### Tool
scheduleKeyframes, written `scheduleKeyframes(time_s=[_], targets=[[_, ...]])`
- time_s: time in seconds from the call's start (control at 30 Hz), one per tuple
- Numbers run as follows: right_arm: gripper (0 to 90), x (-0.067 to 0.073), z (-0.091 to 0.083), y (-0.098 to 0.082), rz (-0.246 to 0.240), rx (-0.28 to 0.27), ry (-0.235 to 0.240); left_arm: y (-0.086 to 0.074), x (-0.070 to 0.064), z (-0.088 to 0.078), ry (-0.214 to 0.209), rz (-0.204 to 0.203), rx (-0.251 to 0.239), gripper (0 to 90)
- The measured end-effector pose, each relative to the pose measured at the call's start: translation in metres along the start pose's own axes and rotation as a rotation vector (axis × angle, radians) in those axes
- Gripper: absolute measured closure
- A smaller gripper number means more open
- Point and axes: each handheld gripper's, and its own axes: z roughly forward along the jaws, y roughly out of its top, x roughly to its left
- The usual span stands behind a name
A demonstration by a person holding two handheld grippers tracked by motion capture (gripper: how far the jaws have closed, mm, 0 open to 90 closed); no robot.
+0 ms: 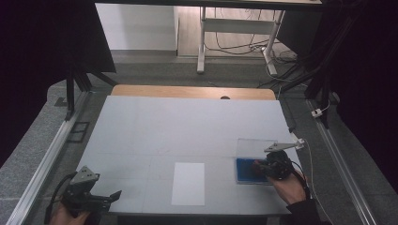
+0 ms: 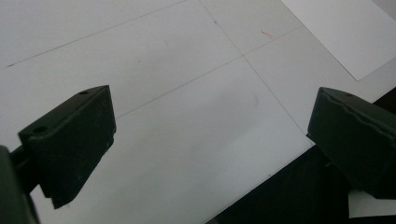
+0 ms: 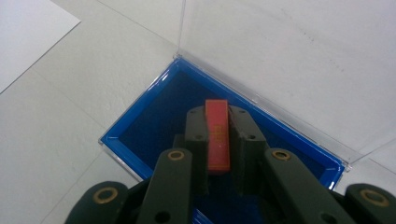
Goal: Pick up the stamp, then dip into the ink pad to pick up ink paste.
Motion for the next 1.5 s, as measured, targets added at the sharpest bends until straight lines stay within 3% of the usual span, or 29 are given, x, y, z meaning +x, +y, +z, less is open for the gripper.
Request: scheduleKeyframes(time_s=[0.27, 0.77, 1.07, 1.5], targets=[[79.9, 0.002, -0.001, 0.001, -0.021, 0.001, -0.017, 0.000, 0.000, 0.000, -0.001, -0.001, -0.001, 1.6], [80.1, 0.002, -0.016, 0.002, -0.025, -0.082, -0.023, 0.000, 0.000, 0.000, 0.001, 0.000, 0.000, 2.0], [80.1, 0.000, -0.018, 0.000, -0.004, -0.084, -0.038, 0.000, 0.000, 0.000, 0.001, 0.003, 0.002, 2.0], [80.1, -0.004, -0.009, -0.003, 0.000, -0.026, -0.045, 0.000, 0.000, 0.000, 0.004, 0.006, 0.004, 2.2]])
